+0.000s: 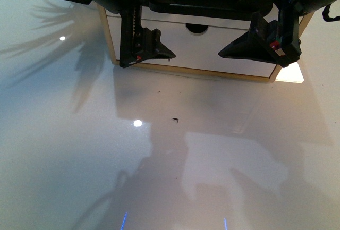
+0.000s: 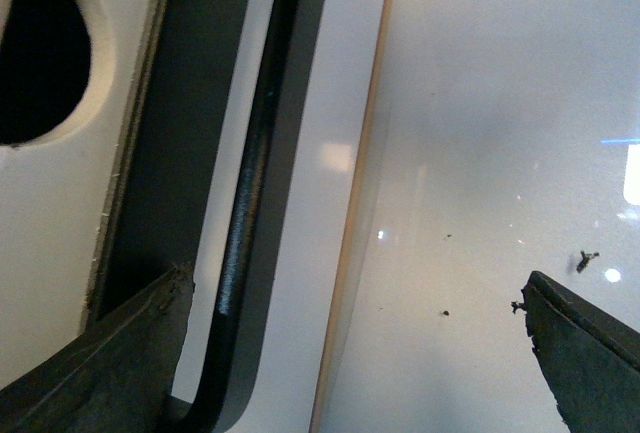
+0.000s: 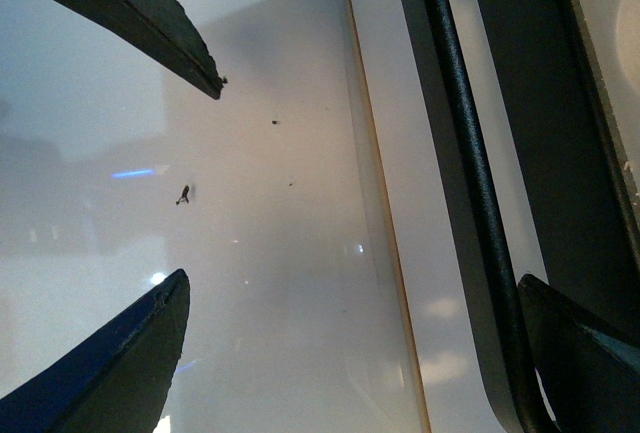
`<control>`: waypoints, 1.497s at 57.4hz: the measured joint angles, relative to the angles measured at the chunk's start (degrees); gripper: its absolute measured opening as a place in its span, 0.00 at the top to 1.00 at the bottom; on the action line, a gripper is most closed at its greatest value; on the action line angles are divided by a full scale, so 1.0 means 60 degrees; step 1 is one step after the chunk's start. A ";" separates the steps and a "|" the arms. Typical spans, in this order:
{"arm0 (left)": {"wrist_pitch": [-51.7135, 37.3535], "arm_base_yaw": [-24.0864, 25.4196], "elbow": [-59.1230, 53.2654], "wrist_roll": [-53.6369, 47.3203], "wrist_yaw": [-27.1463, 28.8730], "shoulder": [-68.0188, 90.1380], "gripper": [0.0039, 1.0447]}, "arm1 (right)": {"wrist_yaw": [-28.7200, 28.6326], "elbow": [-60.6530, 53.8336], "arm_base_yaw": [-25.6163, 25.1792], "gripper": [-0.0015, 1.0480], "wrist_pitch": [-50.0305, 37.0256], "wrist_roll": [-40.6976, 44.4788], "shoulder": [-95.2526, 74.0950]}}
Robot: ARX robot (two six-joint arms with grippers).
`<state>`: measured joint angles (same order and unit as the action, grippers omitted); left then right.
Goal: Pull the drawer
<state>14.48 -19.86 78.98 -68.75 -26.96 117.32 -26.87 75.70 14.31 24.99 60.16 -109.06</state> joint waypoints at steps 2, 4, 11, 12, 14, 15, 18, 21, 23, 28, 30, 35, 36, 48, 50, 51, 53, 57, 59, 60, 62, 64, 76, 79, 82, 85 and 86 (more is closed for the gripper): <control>0.0069 0.0000 0.0004 -0.0095 -0.0004 -0.0004 0.07 | -0.0018 0.0011 -0.0004 0.09 0.0080 0.0040 0.0000; 0.0171 0.0000 0.0011 -0.0193 -0.0011 -0.0018 0.07 | -0.0033 0.0015 -0.0004 0.09 0.0197 0.0131 0.0004; 0.0350 0.0000 -0.0004 -0.0342 -0.0044 -0.0080 0.07 | -0.0066 0.0011 -0.0015 0.09 0.0433 0.0397 0.0058; 0.0350 0.0000 -0.0011 -0.0350 -0.0047 -0.0091 0.07 | -0.0062 0.0004 -0.0015 0.09 0.0441 0.0404 0.0066; 0.0342 0.0000 -0.0080 -0.0382 -0.0076 -0.0138 0.07 | -0.0058 -0.0047 -0.0011 0.09 0.0484 0.0444 0.0113; 0.0339 0.0000 -0.0131 -0.0404 -0.0098 -0.0175 0.07 | -0.0062 -0.0076 -0.0011 0.09 0.0517 0.0484 0.0138; 0.0339 0.0000 -0.0321 -0.0415 -0.0237 -0.0310 0.07 | -0.0066 -0.0219 0.0004 0.09 0.0612 0.0583 0.0280; 0.0317 0.0000 -0.0572 -0.0466 -0.0328 -0.0477 0.07 | -0.0051 -0.0412 0.0047 0.09 0.0674 0.0692 0.0448; 0.0215 0.0000 -0.0798 -0.0499 -0.0372 -0.0616 0.07 | -0.0004 -0.0572 0.0084 0.09 0.0678 0.0721 0.0583; -0.0069 0.0000 -0.1359 -0.0608 -0.0521 -0.0940 0.07 | 0.0036 -0.0925 0.0182 0.09 0.0678 0.0772 0.0874; -0.0142 0.0000 -0.1566 -0.0648 -0.0586 -0.1060 0.07 | 0.0011 -0.1060 0.0211 0.09 0.0692 0.0772 0.0984; -0.0295 0.0000 -0.1971 -0.0721 -0.0648 -0.1319 0.07 | -0.0029 -0.1337 0.0273 0.09 0.0721 0.0769 0.1209; -0.0306 0.0000 -0.2029 -0.0736 -0.0656 -0.1355 0.07 | -0.0029 -0.1381 0.0288 0.09 0.0721 0.0769 0.1246; -0.0379 0.0033 -0.2892 -0.0896 -0.0907 -0.2007 0.07 | 0.0051 -0.2131 0.0532 0.09 0.0678 0.0801 0.1876; -0.0379 0.0036 -0.2998 -0.0903 -0.0940 -0.2095 0.07 | 0.0058 -0.2218 0.0568 0.09 0.0678 0.0805 0.1945; -0.0379 0.0040 -0.3053 -0.0914 -0.0943 -0.2135 0.07 | 0.0058 -0.2269 0.0586 0.09 0.0678 0.0805 0.1996; -0.0379 0.0058 -0.3206 -0.0958 -0.0973 -0.2251 0.07 | 0.0069 -0.2408 0.0641 0.09 0.0674 0.0809 0.2113; -0.0364 0.0095 -0.3435 -0.1071 -0.0998 -0.2426 0.07 | 0.0084 -0.2612 0.0739 0.09 0.0667 0.0809 0.2302; -0.0332 0.0113 -0.3537 -0.1169 -0.0994 -0.2517 0.07 | 0.0087 -0.2718 0.0787 0.08 0.0659 0.0809 0.2390; -0.0324 0.0124 -0.3566 -0.1191 -0.0998 -0.2543 0.07 | 0.0098 -0.2747 0.0809 0.09 0.0659 0.0809 0.2422; -0.0310 0.0142 -0.3628 -0.1224 -0.1016 -0.2605 0.07 | 0.0138 -0.2798 0.0831 0.08 0.0656 0.0809 0.2477; -0.0302 0.0157 -0.3687 -0.1271 -0.1016 -0.2659 0.07 | 0.0138 -0.2834 0.0856 0.08 0.0659 0.0805 0.2521; -0.0688 0.0208 -0.4087 -0.1231 -0.1140 -0.2925 0.07 | 0.0102 -0.3140 0.0922 0.08 0.0350 0.0707 0.2769; -0.0998 0.0240 -0.4218 -0.1086 -0.1206 -0.2991 0.07 | 0.0011 -0.3242 0.0918 0.08 0.0157 0.0608 0.2856; -0.1432 0.0281 -0.4364 -0.0798 -0.1297 -0.3060 0.07 | -0.0200 -0.3355 0.0896 0.08 -0.0076 0.0459 0.2983; -0.1920 0.0324 -0.4517 -0.0488 -0.1443 -0.3166 0.07 | -0.0408 -0.3472 0.0841 0.08 -0.0342 0.0313 0.3162; -0.2040 0.0335 -0.4557 -0.0404 -0.1483 -0.3202 0.07 | -0.0452 -0.3497 0.0831 0.09 -0.0412 0.0229 0.3213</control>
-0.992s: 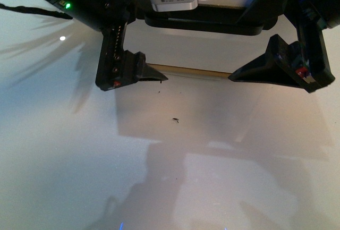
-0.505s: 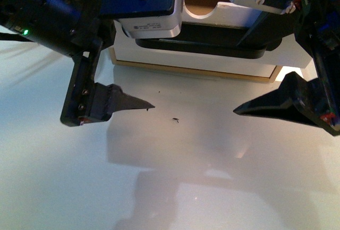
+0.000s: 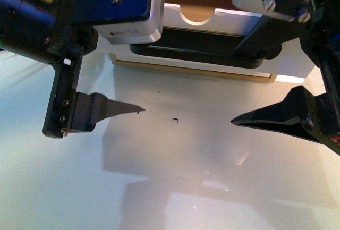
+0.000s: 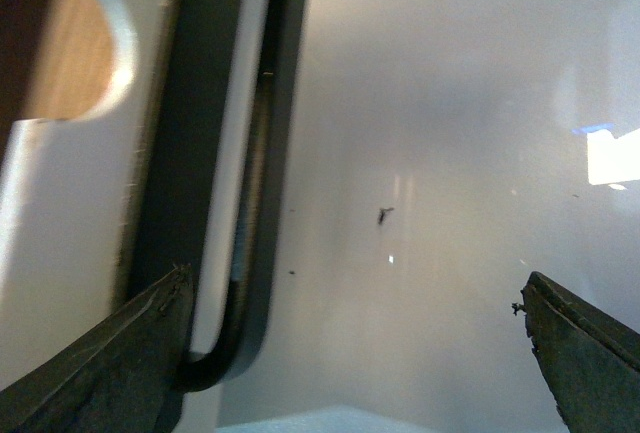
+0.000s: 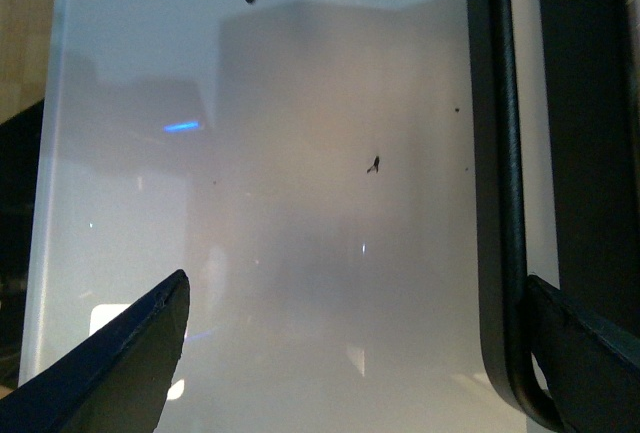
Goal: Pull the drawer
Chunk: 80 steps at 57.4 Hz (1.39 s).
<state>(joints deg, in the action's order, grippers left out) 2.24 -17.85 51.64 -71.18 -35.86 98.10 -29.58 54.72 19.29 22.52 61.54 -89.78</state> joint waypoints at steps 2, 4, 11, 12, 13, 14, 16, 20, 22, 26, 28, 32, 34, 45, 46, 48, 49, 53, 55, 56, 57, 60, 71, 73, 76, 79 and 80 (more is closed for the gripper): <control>-0.0386 0.0029 -0.0113 0.0270 -0.0040 -0.0120 0.07 | -0.0157 -0.0098 -0.0055 0.09 -0.0208 -0.0153 0.0182; -0.0648 0.0044 -0.0189 0.0441 -0.0047 -0.0215 0.07 | -0.0255 -0.0171 -0.0106 0.08 -0.0375 -0.0288 0.0328; -0.1512 0.0106 -0.0499 0.1093 -0.0240 -0.0688 0.07 | -0.0535 -0.0484 -0.0364 0.09 -0.1049 -0.0801 0.0951; -0.1800 0.0124 -0.0601 0.1297 -0.0204 -0.0812 0.07 | -0.0568 -0.0590 -0.0444 0.09 -0.1264 -0.0943 0.1111; -0.1956 0.0131 -0.0656 0.1351 -0.0175 -0.0878 0.07 | -0.0576 -0.0648 -0.0488 0.08 -0.1384 -0.1016 0.1198; -0.2109 0.0142 -0.0710 0.1515 -0.0138 -0.0943 0.07 | -0.0579 -0.0710 -0.0532 0.08 -0.1519 -0.1104 0.1282; -0.2583 0.0178 -0.0874 0.1792 -0.0131 -0.1133 0.07 | -0.0630 -0.0914 -0.0674 0.09 -0.1923 -0.1359 0.1530; -0.3421 0.0262 -0.1184 0.2470 -0.0025 -0.1432 0.07 | -0.0772 -0.1257 -0.0929 0.08 -0.2499 -0.1701 0.1934; -0.4007 0.0321 -0.1402 0.2830 0.0189 -0.1610 0.07 | -0.0747 -0.1504 -0.1089 0.09 -0.2907 -0.2036 0.2178; -0.4925 0.0441 -0.1829 0.3526 0.0415 -0.1956 0.07 | -0.0754 -0.1949 -0.1333 0.09 -0.3639 -0.2590 0.2605; -0.5475 0.0525 -0.2120 0.4036 0.0652 -0.2189 0.07 | -0.0754 -0.2222 -0.1464 0.09 -0.4044 -0.2903 0.2874; -0.6499 0.0681 -0.2728 0.4812 0.1235 -0.2703 0.07 | -0.0590 -0.2820 -0.1716 0.09 -0.4943 -0.3668 0.3464; -0.6907 0.0769 -0.3034 0.5195 0.1479 -0.2991 0.07 | -0.0561 -0.3111 -0.1840 0.09 -0.5340 -0.3978 0.3781; -0.7198 0.1417 -0.4856 0.7686 0.2608 -0.5344 0.07 | 0.0860 -0.4681 -0.2521 0.08 -0.7023 -0.6306 0.5712; -0.7082 0.1526 -0.5053 0.8032 0.2718 -0.5657 0.07 | 0.1082 -0.4827 -0.2579 0.08 -0.7122 -0.6579 0.5920; -0.6685 0.1803 -0.5497 0.8706 0.2969 -0.6455 0.07 | 0.1636 -0.5198 -0.2710 0.08 -0.7304 -0.7238 0.6455; -0.6484 0.1923 -0.5654 0.8885 0.3038 -0.6776 0.07 | 0.1858 -0.5359 -0.2758 0.09 -0.7406 -0.7453 0.6666; -0.5690 0.2313 -0.6127 0.9646 0.3490 -0.7927 0.07 | 0.2557 -0.5865 -0.2860 0.08 -0.7369 -0.8327 0.7482; -0.5304 0.2441 -0.6298 0.9854 0.3690 -0.8408 0.07 | 0.2871 -0.6091 -0.2867 0.08 -0.7340 -0.8677 0.7843; -0.5053 0.2521 -0.6400 1.0003 0.3832 -0.8721 0.07 | 0.3060 -0.6226 -0.2874 0.08 -0.7271 -0.8823 0.8087; -0.4787 0.2601 -0.6502 1.0193 0.3982 -0.9038 0.07 | 0.3217 -0.6346 -0.2903 0.09 -0.7180 -0.9074 0.8327; -0.4058 0.2794 -0.6706 1.0633 0.4186 -0.9785 0.07 | 0.3577 -0.6615 -0.2911 0.09 -0.6852 -0.9541 0.8947; -0.2477 0.3260 -0.7103 1.2007 0.4590 -1.1664 0.07 | 0.4579 -0.7034 -0.2973 0.08 -0.6244 -1.0703 1.0408; -0.2473 0.3260 -0.7103 1.2109 0.4583 -1.1730 0.07 | 0.4550 -0.7034 -0.2969 0.08 -0.6244 -1.0816 1.0418; -0.2473 0.3260 -0.7103 1.2196 0.4590 -1.1730 0.07 | 0.4546 -0.7034 -0.2969 0.08 -0.6244 -1.0885 1.0418; -0.2459 0.3264 -0.7103 1.2247 0.4590 -1.1730 0.07 | 0.4554 -0.7034 -0.2969 0.08 -0.6240 -1.0918 1.0415; -0.2459 0.3264 -0.7103 1.2269 0.4590 -1.1730 0.07 | 0.4550 -0.7034 -0.2969 0.08 -0.6240 -1.0936 1.0418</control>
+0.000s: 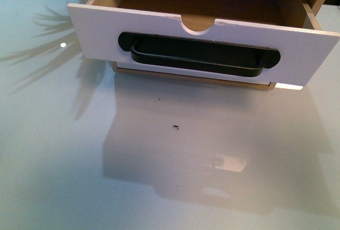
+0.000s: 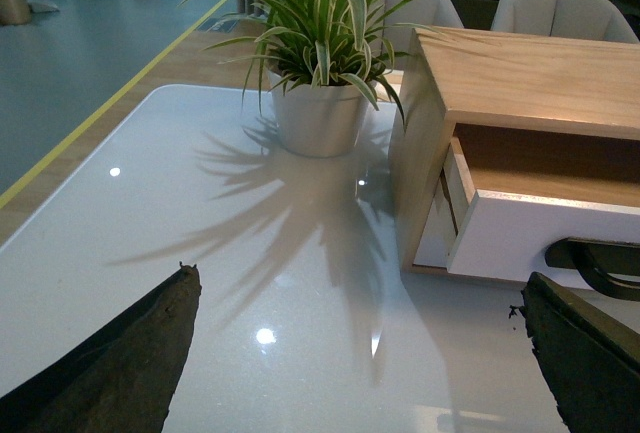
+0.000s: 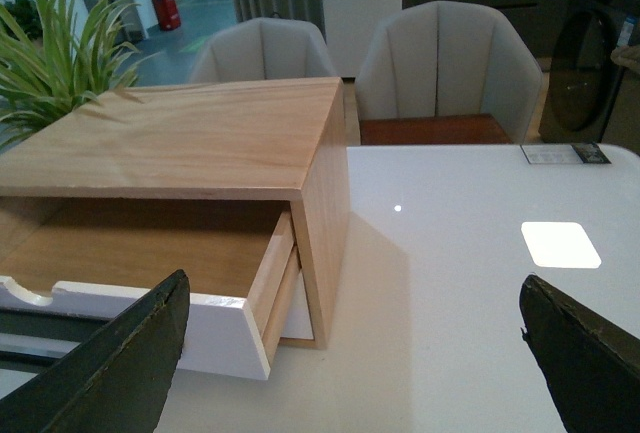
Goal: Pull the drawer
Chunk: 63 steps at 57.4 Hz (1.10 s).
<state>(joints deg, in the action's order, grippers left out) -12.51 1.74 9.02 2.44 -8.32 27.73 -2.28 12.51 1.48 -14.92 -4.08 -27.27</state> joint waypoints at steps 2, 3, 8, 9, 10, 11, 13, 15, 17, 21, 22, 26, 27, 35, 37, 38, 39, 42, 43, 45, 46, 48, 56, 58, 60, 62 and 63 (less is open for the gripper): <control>0.0004 0.0000 0.0000 0.0011 -0.0004 0.0000 0.07 | 0.0000 0.0000 0.0000 0.08 0.0000 -0.0022 0.0000; 0.0004 0.0000 0.0000 0.0015 -0.0004 -0.0004 0.07 | 0.0000 0.0000 0.0000 0.08 0.0000 -0.0040 0.0000; -0.0667 -0.0146 -0.0219 -0.0128 0.0765 -0.0055 0.14 | 0.0284 -0.0066 -0.0146 0.19 0.0044 0.0240 0.0124; -0.0918 -0.0189 -0.0321 -0.0164 0.1013 -0.0095 0.17 | 0.0317 -0.0120 -0.0168 0.22 0.0044 0.0321 0.0168; -0.1060 -0.0222 -0.0404 -0.0186 0.1198 -0.0164 0.21 | 0.0386 -0.0193 -0.0193 0.25 0.0047 0.0368 0.0230; -0.1100 -0.0226 -0.0433 -0.0189 0.1246 -0.0197 0.22 | 0.0390 -0.0233 -0.0204 0.27 0.0051 0.0372 0.0262; -0.1129 -0.0237 -0.0525 -0.0226 0.1337 -0.0346 0.29 | 0.0390 -0.0397 -0.0226 0.34 0.0062 0.0433 0.0397; -0.1129 -0.0240 -0.0594 -0.0237 0.1381 -0.0459 0.34 | 0.0382 -0.0503 -0.0226 0.39 0.0062 0.0477 0.0492; -0.1107 -0.0248 -0.0659 -0.0255 0.1381 -0.0572 0.40 | 0.0379 -0.0605 -0.0222 0.44 0.0066 0.0510 0.0590; -0.1002 -0.0262 -0.0776 -0.0281 0.1381 -0.0798 0.52 | 0.0386 -0.0776 -0.0226 0.55 0.0080 0.0576 0.0820; -0.0958 -0.0262 -0.0809 -0.0288 0.1381 -0.0860 0.55 | 0.0382 -0.0823 -0.0226 0.59 0.0091 0.0583 0.0878; -0.0816 -0.0266 -0.0914 -0.0295 0.1381 -0.1096 0.67 | 0.0382 -0.0998 -0.0229 0.70 0.0149 0.0605 0.1086; -0.0743 -0.0266 -0.0943 -0.0295 0.1381 -0.1198 0.72 | 0.0386 -0.1067 -0.0229 0.75 0.0175 0.0612 0.1177; -0.0397 -0.0266 -0.1075 -0.0281 0.1384 -0.1694 0.98 | 0.0386 -0.1344 -0.0229 0.98 0.0342 0.0634 0.1625; -0.0339 -0.0266 -0.1089 -0.0317 0.1388 -0.1778 0.97 | 0.0382 -0.1384 -0.0229 0.98 0.0382 0.0648 0.1716; -0.0299 -0.0266 -0.1093 -0.0317 0.1384 -0.1836 0.97 | 0.0382 -0.1410 -0.0229 0.98 0.0412 0.0648 0.1770; -0.0302 -0.0266 -0.1126 -0.0317 0.1384 -0.1894 0.97 | 0.0382 -0.1428 -0.0229 0.98 0.0441 0.0648 0.1825; -0.0430 -0.0266 -0.1366 -0.0321 0.1388 -0.2084 0.97 | 0.0382 -0.1486 -0.0229 0.98 0.0521 0.0645 0.1967; -0.0368 -0.0266 -0.1381 -0.0324 0.1359 -0.2131 0.97 | 0.0386 -0.1519 -0.0229 0.98 0.0550 0.0648 0.2018; -0.0332 -0.0266 -0.1384 -0.0328 0.1392 -0.2175 0.97 | 0.0382 -0.1559 -0.0229 0.98 0.0597 0.0648 0.2109; -0.0288 -0.0266 -0.1384 -0.0328 0.1384 -0.2222 0.97 | 0.0382 -0.1581 -0.0229 0.98 0.0627 0.0648 0.2149; -0.0204 -0.0266 -0.1384 -0.0328 0.1388 -0.2317 0.97 | 0.0382 -0.1606 -0.0229 0.98 0.0670 0.0648 0.2218; 0.0098 -0.0266 -0.1384 -0.0328 0.1388 -0.2652 0.97 | 0.0382 -0.1716 -0.0229 0.98 0.0845 0.0648 0.2506; 0.0168 -0.0266 -0.1384 -0.0328 0.1388 -0.2714 0.97 | 0.0382 -0.1730 -0.0229 0.98 0.0885 0.0648 0.2561; 0.0237 -0.0266 -0.1384 -0.0328 0.1388 -0.2783 0.97 | 0.0386 -0.1814 -0.0229 0.98 0.0816 0.0648 0.2652; 0.0321 -0.0266 -0.1384 -0.0328 0.1388 -0.2863 0.97 | 0.0375 -0.1851 -0.0229 0.98 0.0820 0.0648 0.2758; 0.0346 -0.0266 -0.1384 -0.0328 0.1384 -0.2889 0.97 | 0.0390 -0.1851 -0.0229 0.98 0.0820 0.0648 0.2783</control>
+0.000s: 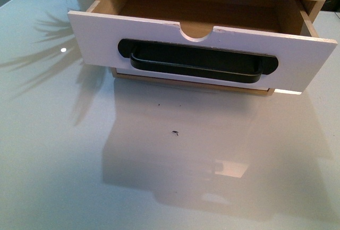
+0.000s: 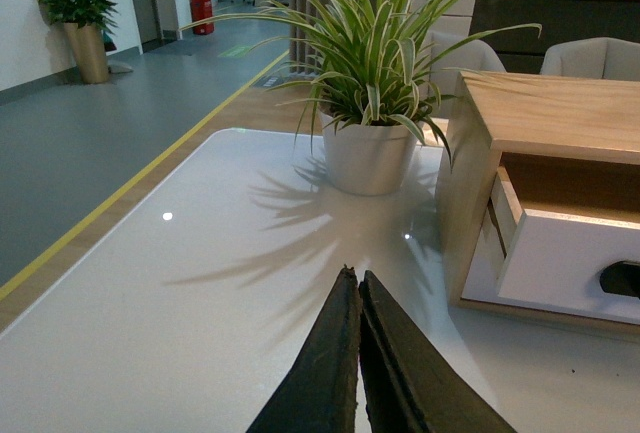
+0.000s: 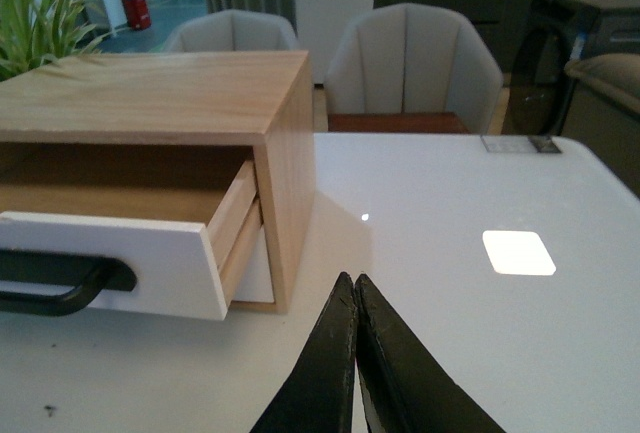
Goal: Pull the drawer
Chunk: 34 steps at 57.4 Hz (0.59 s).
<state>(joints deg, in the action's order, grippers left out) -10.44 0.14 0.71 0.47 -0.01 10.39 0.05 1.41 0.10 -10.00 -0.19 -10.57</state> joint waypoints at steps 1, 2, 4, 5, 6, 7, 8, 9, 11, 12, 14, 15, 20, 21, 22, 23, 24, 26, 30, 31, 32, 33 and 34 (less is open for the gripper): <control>0.0058 0.0000 0.0000 0.0000 0.0004 -0.0051 0.97 | -0.0004 0.0000 0.0000 0.98 0.0011 0.0000 0.0066; 0.0270 -0.0004 0.0004 0.0000 0.0007 -0.0251 0.97 | -0.0007 0.0004 0.0000 0.98 0.0226 0.0000 0.0288; 0.0882 -0.0004 0.0004 -0.0004 -0.0018 -0.0637 0.97 | -0.0007 0.0004 0.0000 0.98 0.0790 0.0000 0.0681; 0.1384 -0.0004 0.0004 -0.0004 -0.0007 -0.1056 0.97 | -0.0015 0.0000 0.0000 0.98 0.1300 0.0000 0.1093; 0.1563 -0.0004 0.0004 -0.0004 0.0007 -0.1271 0.97 | 0.0004 0.0000 0.0000 0.98 0.1494 0.0000 0.1315; 0.1650 -0.0004 0.0004 -0.0004 0.0007 -0.1490 0.97 | -0.0004 0.0000 0.0000 0.98 0.1577 0.0000 0.1526; 0.1679 -0.0004 0.0004 -0.0004 0.0004 -0.1574 0.97 | -0.0004 0.0000 0.0000 0.98 0.1599 0.0000 0.1606; 0.1687 -0.0004 0.0004 -0.0004 0.0004 -0.1614 0.97 | -0.0004 0.0000 0.0000 0.98 0.1617 0.0000 0.1647; 0.1701 -0.0004 0.0004 -0.0004 0.0004 -0.1657 0.97 | -0.0004 0.0000 0.0000 0.98 0.1628 0.0000 0.1683; 0.1701 -0.0004 0.0004 -0.0004 0.0004 -0.1665 0.97 | -0.0004 0.0000 0.0000 0.98 0.1636 0.0000 0.1687; 0.1708 -0.0004 0.0004 -0.0004 0.0004 -0.1668 0.97 | -0.0004 0.0000 0.0000 0.98 0.1639 0.0000 0.1690; 0.1716 -0.0004 0.0004 -0.0004 0.0004 -0.1668 0.97 | -0.0004 0.0000 0.0000 0.98 0.1643 0.0000 0.1690; 0.1723 -0.0004 0.0004 -0.0004 0.0004 -0.1672 0.97 | -0.0004 0.0000 0.0000 0.98 0.1643 0.0000 0.1690; 0.1723 -0.0004 0.0004 -0.0004 0.0004 -0.1672 0.97 | -0.0004 0.0000 0.0000 0.98 0.1643 0.0000 0.1694; 0.1723 -0.0004 0.0004 -0.0004 0.0000 -0.1672 0.97 | -0.0004 0.0000 0.0000 0.98 0.1643 0.0000 0.1694; 0.1723 -0.0004 0.0004 -0.0004 0.0004 -0.1672 0.97 | -0.0004 0.0000 0.0000 0.98 0.1643 0.0000 0.1694; 0.1723 -0.0004 0.0004 -0.0004 0.0004 -0.1672 0.97 | -0.0004 0.0000 0.0000 0.98 0.1643 0.0000 0.1698; 0.1723 -0.0004 0.0004 -0.0004 0.0004 -0.1672 0.97 | -0.0004 0.0000 0.0000 0.98 0.1647 0.0000 0.1698; 0.1727 -0.0004 0.0004 -0.0004 0.0004 -0.1672 0.97 | -0.0004 0.0000 0.0000 0.98 0.1647 0.0000 0.1698; 0.1727 -0.0004 0.0004 -0.0004 0.0004 -0.1672 0.97 | -0.0004 0.0000 0.0000 0.98 0.1647 0.0000 0.1698; 0.1727 -0.0004 0.0004 -0.0004 0.0004 -0.1672 0.97 | -0.0004 0.0000 0.0000 0.98 0.1647 0.0000 0.1698; 0.1727 -0.0004 0.0004 -0.0004 0.0004 -0.1672 0.97 | -0.0004 0.0000 0.0000 0.98 0.1647 0.0000 0.1698; 0.1727 -0.0004 0.0004 -0.0004 0.0004 -0.1672 0.97 | -0.0004 0.0000 0.0000 0.98 0.1647 0.0000 0.1701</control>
<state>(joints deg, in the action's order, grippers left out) -0.08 0.12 0.73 0.45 0.01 0.36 0.03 1.41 0.10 -0.12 -0.19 -0.36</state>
